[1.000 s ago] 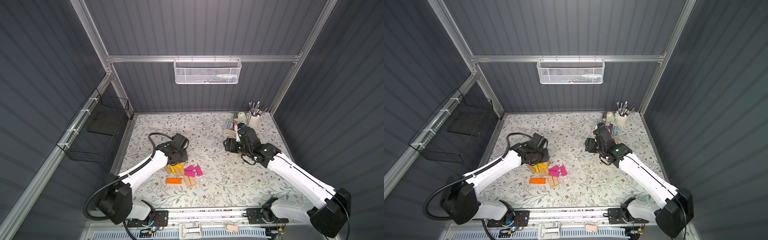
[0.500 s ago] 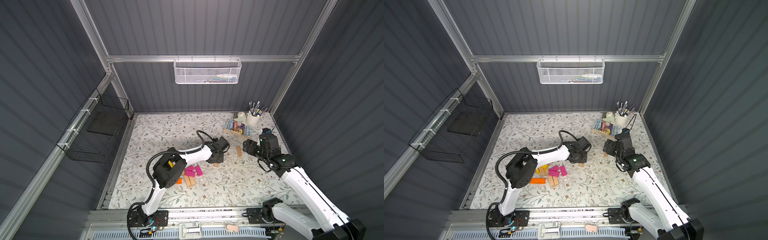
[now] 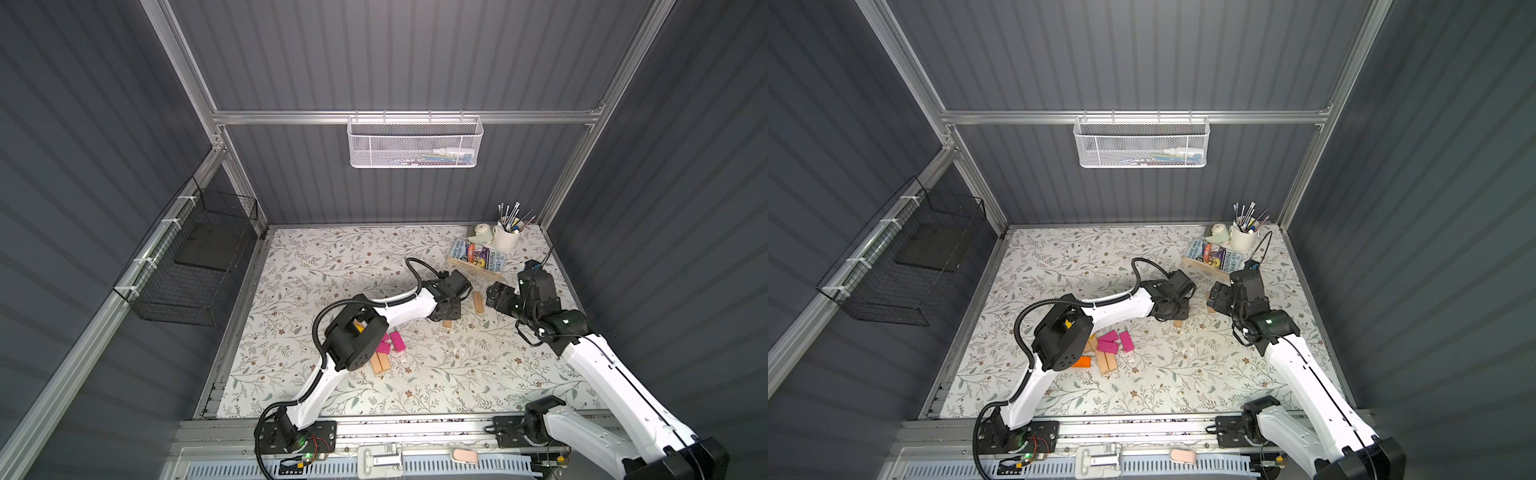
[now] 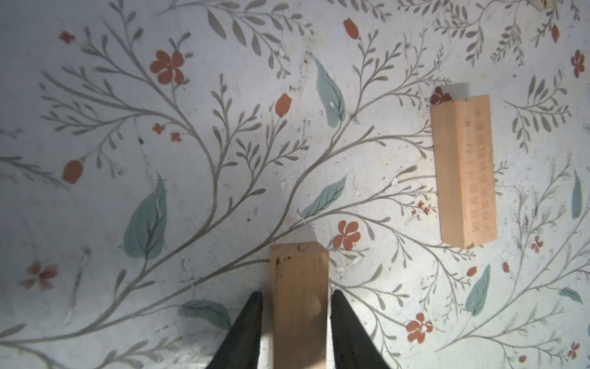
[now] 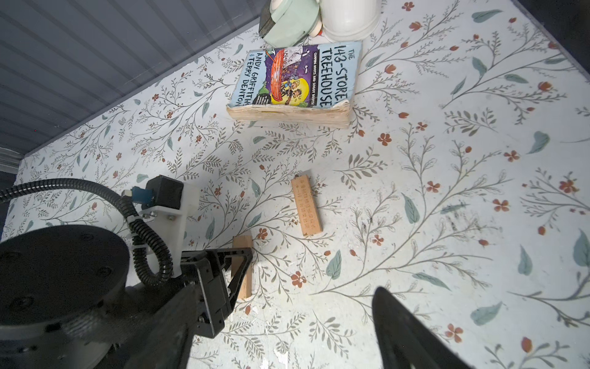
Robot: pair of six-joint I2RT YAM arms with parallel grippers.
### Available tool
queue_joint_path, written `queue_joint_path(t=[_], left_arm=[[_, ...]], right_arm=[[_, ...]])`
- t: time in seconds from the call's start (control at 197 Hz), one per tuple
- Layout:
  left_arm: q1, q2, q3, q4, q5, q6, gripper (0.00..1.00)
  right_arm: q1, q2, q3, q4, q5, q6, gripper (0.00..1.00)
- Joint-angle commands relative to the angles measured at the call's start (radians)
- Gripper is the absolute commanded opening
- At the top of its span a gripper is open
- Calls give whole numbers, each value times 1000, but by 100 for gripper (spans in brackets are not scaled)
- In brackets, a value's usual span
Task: Assemble the letter k with building blocks
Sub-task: Place the building block at the center of the board.
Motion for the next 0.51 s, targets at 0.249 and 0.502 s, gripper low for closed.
queue_joint_path(t=[0.249,0.502], left_arm=[[0,-141,-101,8,-47,38,41],[70,-553,-445,124,-41,217,43]], right_arm=[[-7,20,4,-18,-62,1,85],[15,146,58,-51,-204,-29,74]])
